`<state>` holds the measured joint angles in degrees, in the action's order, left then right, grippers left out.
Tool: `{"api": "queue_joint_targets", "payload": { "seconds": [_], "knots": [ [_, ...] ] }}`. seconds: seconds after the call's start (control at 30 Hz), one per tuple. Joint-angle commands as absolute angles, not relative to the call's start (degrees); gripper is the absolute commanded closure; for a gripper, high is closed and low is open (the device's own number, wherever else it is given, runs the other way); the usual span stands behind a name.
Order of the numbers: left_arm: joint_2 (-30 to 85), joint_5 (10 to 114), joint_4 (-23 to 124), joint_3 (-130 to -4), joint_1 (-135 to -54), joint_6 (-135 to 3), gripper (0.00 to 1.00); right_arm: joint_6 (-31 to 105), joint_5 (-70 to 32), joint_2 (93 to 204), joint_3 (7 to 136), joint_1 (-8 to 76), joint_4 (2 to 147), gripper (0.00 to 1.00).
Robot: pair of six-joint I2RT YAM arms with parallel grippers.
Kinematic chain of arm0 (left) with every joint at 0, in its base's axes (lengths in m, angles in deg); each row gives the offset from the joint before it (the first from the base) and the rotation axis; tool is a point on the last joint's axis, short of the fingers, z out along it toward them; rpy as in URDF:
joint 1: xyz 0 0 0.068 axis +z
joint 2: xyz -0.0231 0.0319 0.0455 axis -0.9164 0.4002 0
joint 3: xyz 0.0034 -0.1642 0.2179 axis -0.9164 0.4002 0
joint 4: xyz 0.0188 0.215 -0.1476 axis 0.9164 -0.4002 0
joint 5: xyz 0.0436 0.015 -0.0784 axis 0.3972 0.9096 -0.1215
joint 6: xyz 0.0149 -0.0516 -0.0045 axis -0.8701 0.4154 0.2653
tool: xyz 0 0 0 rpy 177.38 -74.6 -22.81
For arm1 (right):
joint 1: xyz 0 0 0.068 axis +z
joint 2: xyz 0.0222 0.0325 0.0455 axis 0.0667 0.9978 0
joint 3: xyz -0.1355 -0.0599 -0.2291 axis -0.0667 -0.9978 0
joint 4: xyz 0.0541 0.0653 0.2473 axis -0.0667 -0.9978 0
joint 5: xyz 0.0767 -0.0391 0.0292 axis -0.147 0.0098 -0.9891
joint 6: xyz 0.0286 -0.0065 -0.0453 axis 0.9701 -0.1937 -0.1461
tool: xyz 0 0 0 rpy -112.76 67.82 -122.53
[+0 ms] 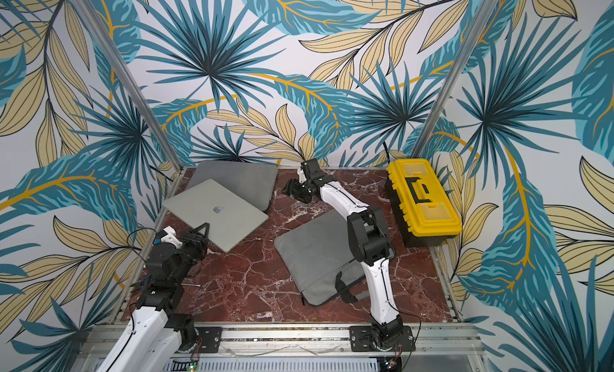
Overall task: Open the zippered laptop bag and take out the laptop
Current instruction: Place the laptop at the center of the board.
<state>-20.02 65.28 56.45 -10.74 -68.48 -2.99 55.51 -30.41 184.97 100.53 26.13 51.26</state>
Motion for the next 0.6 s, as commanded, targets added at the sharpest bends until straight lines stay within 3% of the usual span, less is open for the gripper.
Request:
{"api": "queue_joint_targets", "payload": {
  "seconds": [0.0, 0.27, 0.37, 0.57],
  "knots": [
    [-18.17, 57.80, 70.68, -15.23, -67.66, -5.10, 1.00, 55.80, -31.42, 181.49, 95.16, 24.98, 54.91, 0.32],
    [-10.90, 50.37, 79.19, -16.21, -66.61, -5.08, 1.00, 61.52, -42.07, 176.05, 85.99, 23.03, 66.52, 0.22],
    [-9.38, 47.47, 79.38, -17.32, -66.09, -5.52, 1.00, 64.87, -47.05, 176.28, 84.74, 22.99, 72.28, 0.08],
    [-9.33, 43.66, 79.47, -17.26, -64.52, -5.10, 1.00, 70.50, -52.14, 178.17, 83.23, 23.02, 80.78, 0.12]
  ]
}}
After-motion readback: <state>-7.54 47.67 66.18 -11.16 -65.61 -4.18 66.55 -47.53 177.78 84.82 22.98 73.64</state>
